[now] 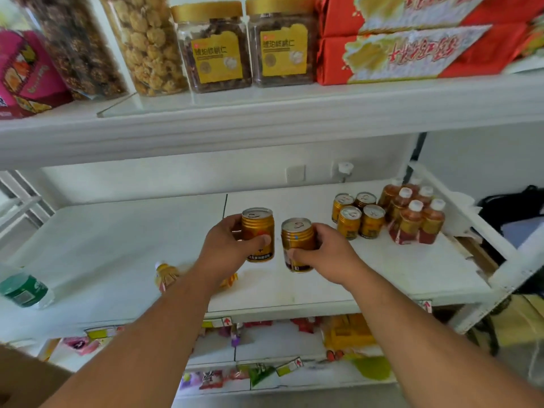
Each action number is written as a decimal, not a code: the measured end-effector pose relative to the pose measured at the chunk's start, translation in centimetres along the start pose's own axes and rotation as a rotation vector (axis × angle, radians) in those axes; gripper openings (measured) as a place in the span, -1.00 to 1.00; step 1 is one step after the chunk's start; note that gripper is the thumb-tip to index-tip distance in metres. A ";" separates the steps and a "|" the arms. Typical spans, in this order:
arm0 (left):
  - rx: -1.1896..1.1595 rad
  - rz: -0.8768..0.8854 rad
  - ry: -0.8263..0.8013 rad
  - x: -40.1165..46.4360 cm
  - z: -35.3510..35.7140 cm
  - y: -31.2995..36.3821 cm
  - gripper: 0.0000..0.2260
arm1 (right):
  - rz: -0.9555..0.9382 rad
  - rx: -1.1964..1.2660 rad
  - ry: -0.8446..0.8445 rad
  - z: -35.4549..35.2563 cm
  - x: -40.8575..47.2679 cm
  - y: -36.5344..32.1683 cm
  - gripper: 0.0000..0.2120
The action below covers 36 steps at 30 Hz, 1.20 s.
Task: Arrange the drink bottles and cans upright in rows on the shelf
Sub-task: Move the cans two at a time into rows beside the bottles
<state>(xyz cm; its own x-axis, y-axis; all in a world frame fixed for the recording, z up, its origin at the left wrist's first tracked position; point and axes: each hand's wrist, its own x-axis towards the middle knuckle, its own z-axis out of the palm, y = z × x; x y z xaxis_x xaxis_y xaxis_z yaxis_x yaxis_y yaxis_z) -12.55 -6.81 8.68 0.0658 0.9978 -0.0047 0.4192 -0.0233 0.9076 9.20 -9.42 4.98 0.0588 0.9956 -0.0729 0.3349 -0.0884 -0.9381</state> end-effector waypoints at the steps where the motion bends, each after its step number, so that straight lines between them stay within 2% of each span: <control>1: -0.011 0.004 -0.001 -0.7 0.3 0.2 -0.44 | 0.001 0.003 0.004 -0.3 -0.7 0.2 -0.53; 12: -0.042 0.069 -0.046 -7.9 0.7 1.0 -0.40 | -0.009 0.058 0.106 -0.3 -9.9 0.7 -0.52; 18: -0.026 0.097 -0.087 -12.8 0.2 -0.3 -0.43 | 0.008 0.020 0.170 0.9 -16.2 0.5 -0.51; 25: -0.037 0.111 -0.111 -18.1 1.1 -0.3 -0.37 | 0.035 -0.002 0.204 0.7 -21.8 1.2 -0.47; 29: -0.039 0.121 -0.119 -19.9 2.5 1.0 -0.40 | 0.023 0.023 0.210 -0.9 -23.5 1.8 -0.50; 36: -0.048 0.117 -0.110 -21.9 7.0 4.0 -0.41 | 0.007 0.040 0.204 -6.1 -24.7 3.5 -0.42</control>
<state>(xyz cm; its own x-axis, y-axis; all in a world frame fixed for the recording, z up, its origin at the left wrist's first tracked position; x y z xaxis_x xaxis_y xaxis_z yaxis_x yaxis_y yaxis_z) -5.94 -29.19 9.47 0.2113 0.9757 0.0586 0.3597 -0.1333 0.9235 14.63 -34.49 5.59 0.2513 0.9678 -0.0133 0.2969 -0.0902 -0.9507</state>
